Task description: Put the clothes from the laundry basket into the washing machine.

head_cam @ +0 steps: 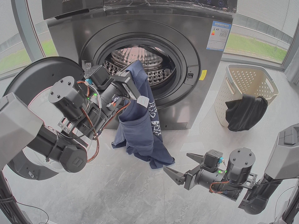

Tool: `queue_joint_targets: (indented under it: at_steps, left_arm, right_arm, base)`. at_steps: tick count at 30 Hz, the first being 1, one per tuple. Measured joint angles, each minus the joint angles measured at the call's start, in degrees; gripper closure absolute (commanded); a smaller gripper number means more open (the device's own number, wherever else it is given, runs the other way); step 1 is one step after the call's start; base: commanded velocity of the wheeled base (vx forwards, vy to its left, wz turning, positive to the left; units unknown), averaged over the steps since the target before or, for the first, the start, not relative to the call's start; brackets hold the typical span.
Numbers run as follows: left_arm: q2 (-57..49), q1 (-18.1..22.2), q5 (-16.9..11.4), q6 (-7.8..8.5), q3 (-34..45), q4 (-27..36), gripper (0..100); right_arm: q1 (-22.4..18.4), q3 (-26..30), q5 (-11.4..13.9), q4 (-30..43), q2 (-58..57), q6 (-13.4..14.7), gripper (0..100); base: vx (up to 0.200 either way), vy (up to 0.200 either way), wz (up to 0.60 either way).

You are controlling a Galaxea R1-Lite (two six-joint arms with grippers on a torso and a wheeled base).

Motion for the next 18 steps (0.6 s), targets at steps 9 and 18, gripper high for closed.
queue_joint_targets:
  at_steps: [9,18]
  left_arm:
    - [-1.1,-3.5,-0.2,0.00,-0.3,0.3,100]
    - [-5.2,-5.2,-0.8,-0.39,-0.5,1.3,100]
  right_arm:
    - [-0.8,-11.3,0.5,0.2,5.5,-1.7,0]
    - [-5.3,-22.7,2.9,0.7,12.1,-3.4,0]
  base:
    - [0.000,0.000,0.00]
    - [0.000,0.000,0.00]
